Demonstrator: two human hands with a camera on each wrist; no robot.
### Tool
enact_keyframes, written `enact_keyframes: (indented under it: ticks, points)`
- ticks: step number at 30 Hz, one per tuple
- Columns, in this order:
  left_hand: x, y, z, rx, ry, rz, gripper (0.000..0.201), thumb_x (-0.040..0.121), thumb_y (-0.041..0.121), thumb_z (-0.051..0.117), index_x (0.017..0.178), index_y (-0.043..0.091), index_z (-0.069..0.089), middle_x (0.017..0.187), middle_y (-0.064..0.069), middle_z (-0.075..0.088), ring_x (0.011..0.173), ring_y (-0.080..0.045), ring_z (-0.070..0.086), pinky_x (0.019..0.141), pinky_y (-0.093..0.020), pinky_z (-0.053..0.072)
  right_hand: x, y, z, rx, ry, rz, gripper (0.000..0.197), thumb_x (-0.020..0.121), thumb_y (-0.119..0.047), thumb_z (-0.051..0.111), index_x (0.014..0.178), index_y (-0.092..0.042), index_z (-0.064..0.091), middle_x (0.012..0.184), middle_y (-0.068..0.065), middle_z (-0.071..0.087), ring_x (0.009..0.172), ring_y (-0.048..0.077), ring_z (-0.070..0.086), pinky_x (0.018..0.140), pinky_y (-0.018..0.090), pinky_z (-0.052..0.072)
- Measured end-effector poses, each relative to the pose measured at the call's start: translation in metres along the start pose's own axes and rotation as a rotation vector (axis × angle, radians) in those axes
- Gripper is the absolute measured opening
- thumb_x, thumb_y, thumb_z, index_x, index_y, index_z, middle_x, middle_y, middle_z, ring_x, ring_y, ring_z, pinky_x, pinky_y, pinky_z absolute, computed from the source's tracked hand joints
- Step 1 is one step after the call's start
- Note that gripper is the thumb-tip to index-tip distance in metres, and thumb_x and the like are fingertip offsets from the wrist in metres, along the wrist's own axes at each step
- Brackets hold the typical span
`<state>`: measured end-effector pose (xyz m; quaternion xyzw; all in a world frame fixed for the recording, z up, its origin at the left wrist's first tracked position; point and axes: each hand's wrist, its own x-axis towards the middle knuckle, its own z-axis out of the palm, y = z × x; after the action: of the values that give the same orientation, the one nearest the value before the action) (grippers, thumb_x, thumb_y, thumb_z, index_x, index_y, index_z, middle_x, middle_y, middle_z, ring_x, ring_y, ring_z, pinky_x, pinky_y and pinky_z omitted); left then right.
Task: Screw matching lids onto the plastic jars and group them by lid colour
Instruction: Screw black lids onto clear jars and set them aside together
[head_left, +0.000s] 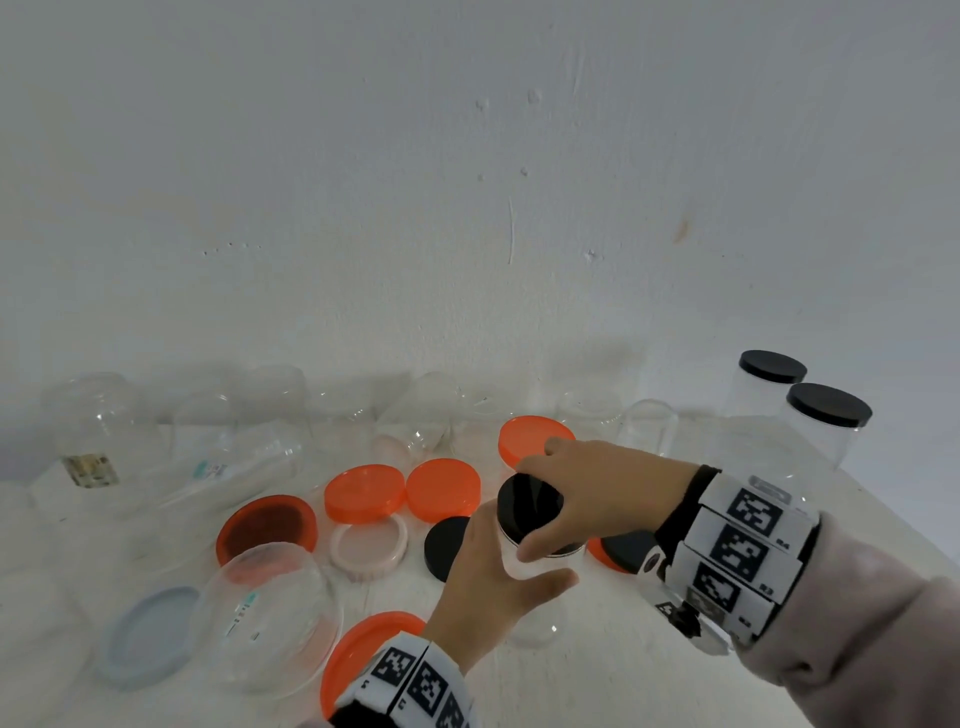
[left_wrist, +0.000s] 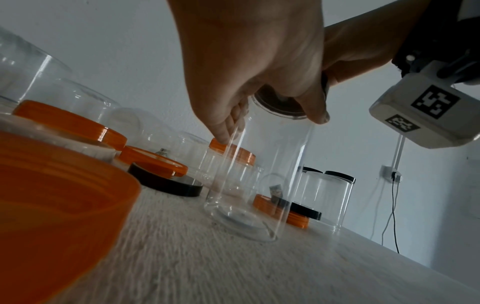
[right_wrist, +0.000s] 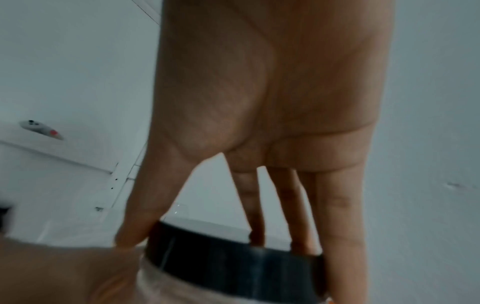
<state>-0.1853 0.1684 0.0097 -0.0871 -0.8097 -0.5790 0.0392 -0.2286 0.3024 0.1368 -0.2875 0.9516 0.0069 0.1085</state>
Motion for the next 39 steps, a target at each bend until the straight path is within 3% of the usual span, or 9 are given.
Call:
enact_keyframes:
  ticks: [2,5,10,13,18,21,28,33,39]
  points:
    - [0.0,0.0,0.0,0.003,0.008,0.004,0.078,0.07,0.044,0.081,0.134,0.033,0.038,0.126,0.016,0.049,0.118,0.001,0.048,0.099,-0.022,0.043,0.003,-0.005,0.008,-0.088,0.082,0.046,0.068,0.071,-0.079,0.056,0.106,-0.021,0.046,0.087,-0.008,0.04,0.074,0.01,0.045,0.057,0.024,0.034]
    - [0.0,-0.001,0.0,-0.004,0.008,0.008,0.078,0.07,0.045,0.081,0.134,0.033,0.038,0.126,0.017,0.049,0.119,0.001,0.048,0.099,-0.021,0.042,0.004,-0.005,0.011,-0.06,0.082,0.074,0.071,0.071,-0.08,0.054,0.111,-0.022,0.044,0.095,-0.004,0.04,0.079,0.014,0.046,0.059,0.025,0.035]
    - [0.0,-0.002,0.001,-0.017,0.006,0.002,0.082,0.067,0.047,0.082,0.134,0.034,0.036,0.127,0.017,0.05,0.118,0.002,0.048,0.103,-0.027,0.043,-0.002,0.006,-0.007,0.127,-0.149,-0.055,0.082,0.076,-0.049,0.072,0.144,-0.038,0.029,0.121,-0.008,0.038,0.111,0.014,0.044,0.091,0.031,0.046]
    - [0.0,-0.002,0.001,-0.017,0.008,0.002,0.082,0.067,0.048,0.082,0.133,0.033,0.037,0.126,0.017,0.05,0.117,0.001,0.048,0.103,-0.028,0.043,0.0,0.005,-0.008,0.122,-0.115,-0.093,0.077,0.075,-0.049,0.073,0.141,-0.038,0.034,0.115,-0.011,0.04,0.104,0.011,0.046,0.082,0.025,0.046]
    - [0.0,-0.001,0.001,-0.011,0.002,0.008,0.081,0.069,0.046,0.081,0.135,0.033,0.036,0.127,0.015,0.05,0.119,-0.001,0.049,0.103,-0.029,0.043,0.004,-0.001,0.0,-0.01,-0.038,0.011,0.073,0.073,-0.072,0.061,0.127,-0.024,0.045,0.095,-0.009,0.038,0.08,0.009,0.046,0.062,0.023,0.038]
    - [0.0,-0.002,0.001,-0.019,0.002,0.01,0.081,0.069,0.047,0.081,0.135,0.033,0.037,0.128,0.015,0.049,0.12,-0.002,0.048,0.102,-0.028,0.043,0.005,-0.005,0.006,-0.024,-0.009,0.062,0.076,0.073,-0.077,0.055,0.122,-0.021,0.044,0.097,-0.005,0.037,0.077,0.011,0.043,0.061,0.024,0.037]
    - [0.0,-0.003,0.002,-0.024,0.009,0.015,0.083,0.067,0.047,0.082,0.135,0.032,0.036,0.127,0.015,0.05,0.119,-0.001,0.049,0.104,-0.029,0.043,-0.001,0.001,-0.01,0.12,-0.176,-0.065,0.082,0.078,-0.046,0.073,0.146,-0.037,0.027,0.125,-0.009,0.037,0.114,0.015,0.043,0.095,0.034,0.047]
    - [0.0,-0.003,0.001,-0.03,-0.002,0.005,0.085,0.068,0.046,0.082,0.137,0.032,0.034,0.13,0.014,0.049,0.122,-0.003,0.048,0.105,-0.033,0.042,0.003,-0.002,-0.006,0.056,-0.134,-0.028,0.075,0.076,-0.06,0.067,0.139,-0.03,0.038,0.114,-0.007,0.042,0.101,0.015,0.048,0.081,0.029,0.048]
    - [0.0,-0.003,0.001,-0.022,0.003,0.01,0.085,0.069,0.047,0.081,0.138,0.033,0.035,0.13,0.015,0.048,0.122,-0.001,0.047,0.105,-0.029,0.041,0.007,-0.004,0.007,-0.027,-0.026,0.067,0.08,0.074,-0.08,0.051,0.127,-0.021,0.041,0.101,-0.005,0.037,0.078,0.01,0.043,0.06,0.023,0.035]
